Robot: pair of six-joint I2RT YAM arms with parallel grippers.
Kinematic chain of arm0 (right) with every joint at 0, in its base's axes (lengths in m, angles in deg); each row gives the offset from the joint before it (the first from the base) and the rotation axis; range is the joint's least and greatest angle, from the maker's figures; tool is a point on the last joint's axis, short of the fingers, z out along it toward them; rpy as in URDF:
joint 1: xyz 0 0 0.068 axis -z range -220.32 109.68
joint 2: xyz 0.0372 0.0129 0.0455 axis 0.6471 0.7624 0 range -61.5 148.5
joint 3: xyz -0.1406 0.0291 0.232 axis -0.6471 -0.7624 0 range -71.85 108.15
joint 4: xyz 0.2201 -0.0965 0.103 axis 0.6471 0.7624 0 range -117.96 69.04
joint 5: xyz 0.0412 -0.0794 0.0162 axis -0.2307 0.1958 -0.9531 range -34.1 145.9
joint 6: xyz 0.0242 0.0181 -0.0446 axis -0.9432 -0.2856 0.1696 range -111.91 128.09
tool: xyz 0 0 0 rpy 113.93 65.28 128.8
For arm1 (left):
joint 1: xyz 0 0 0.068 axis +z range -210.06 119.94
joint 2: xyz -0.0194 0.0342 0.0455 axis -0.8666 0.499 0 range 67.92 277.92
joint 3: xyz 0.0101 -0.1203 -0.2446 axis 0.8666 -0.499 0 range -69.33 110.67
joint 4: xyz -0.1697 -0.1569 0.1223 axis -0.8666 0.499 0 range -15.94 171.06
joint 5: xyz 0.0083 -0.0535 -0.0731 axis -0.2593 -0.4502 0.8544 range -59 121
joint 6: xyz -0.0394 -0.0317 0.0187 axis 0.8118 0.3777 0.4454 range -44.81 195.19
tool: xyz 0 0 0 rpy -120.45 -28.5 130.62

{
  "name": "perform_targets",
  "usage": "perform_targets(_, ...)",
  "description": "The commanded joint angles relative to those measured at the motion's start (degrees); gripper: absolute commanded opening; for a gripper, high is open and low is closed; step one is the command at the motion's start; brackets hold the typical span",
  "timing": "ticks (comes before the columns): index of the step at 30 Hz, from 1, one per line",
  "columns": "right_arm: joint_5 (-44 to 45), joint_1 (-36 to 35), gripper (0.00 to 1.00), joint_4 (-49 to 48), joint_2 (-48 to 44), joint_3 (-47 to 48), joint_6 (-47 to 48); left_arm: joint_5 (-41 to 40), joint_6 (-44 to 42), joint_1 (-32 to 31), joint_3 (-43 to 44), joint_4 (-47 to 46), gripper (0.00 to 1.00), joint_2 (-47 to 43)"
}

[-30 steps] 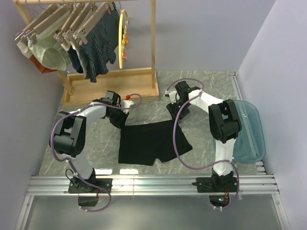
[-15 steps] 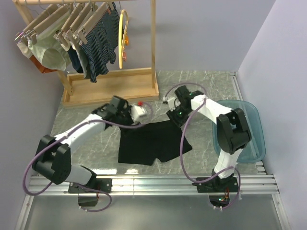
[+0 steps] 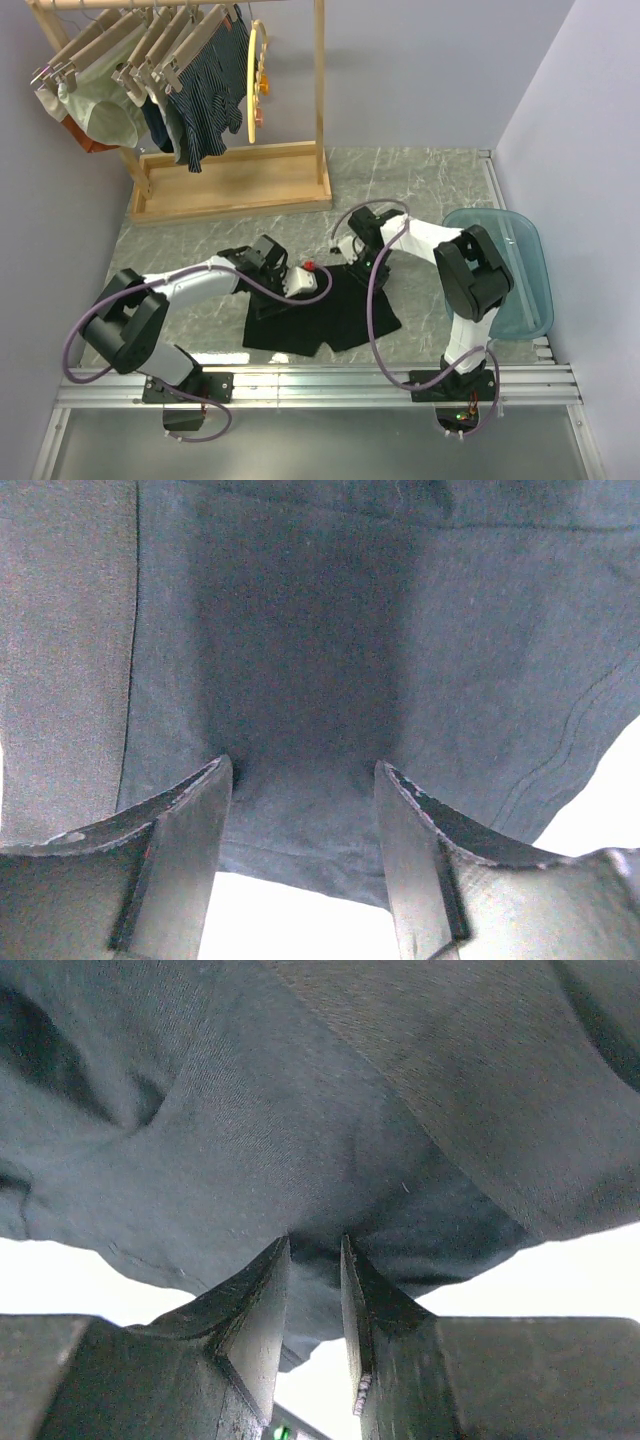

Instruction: Clip the underwear to the hanger

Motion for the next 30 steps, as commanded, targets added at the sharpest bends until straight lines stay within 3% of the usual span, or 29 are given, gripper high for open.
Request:
perform_targets(1,1.92,-3.59,0.35,4.49,-1.18,-5.36,2.58,0.55,-2.93,-2.66,-2.27,6.65,0.63,-4.01)
perform_targets(6,0.51,-6.15,0.35,4.67,-3.99,-7.47,1.71,1.69,-0.39,-6.53,-3.16,10.18,0.63,-8.93)
perform_targets(10,0.42,-5.71,0.42,5.89,-6.45,-4.14,0.04,1.43,4.18,-6.89,1.57,11.76,0.72,-13.59)
perform_targets(14,-1.07,-2.74,0.55,7.65,-10.4,4.36,-2.07,0.21,14.17,-6.8,15.01,13.87,0.79,-18.16)
perform_targets(18,-4.14,2.81,0.61,9.5,-12.34,12.73,-3.92,-4.18,22.71,-6.8,34.58,13.88,0.82,-17.91)
perform_targets(21,-5.72,7.11,0.62,10.47,-13.22,16.95,-4.8,-9.98,29.31,-5.66,43.91,11.08,0.88,-17.73)
perform_targets(22,-5.99,7.99,0.62,10.64,-13.83,17.48,-4.89,-13.56,31.59,-5.48,45.35,9.06,0.98,-18.16)
perform_targets(23,-6.08,8.79,0.62,10.64,-14.01,18.1,-4.98,-19.52,36.13,-5.13,46.67,7.65,0.99,-19.13)
perform_targets(26,-6.61,11.07,0.62,10.56,-15.59,17.67,-5.59,-27.37,38.72,-4.17,50.71,0.88,0.99,-20.01)
perform_targets(30,-7.58,11.87,0.63,10.21,-16.82,16.61,-6.56,-40.71,41.97,-2.85,63.59,1.74,0.99,-13.44)
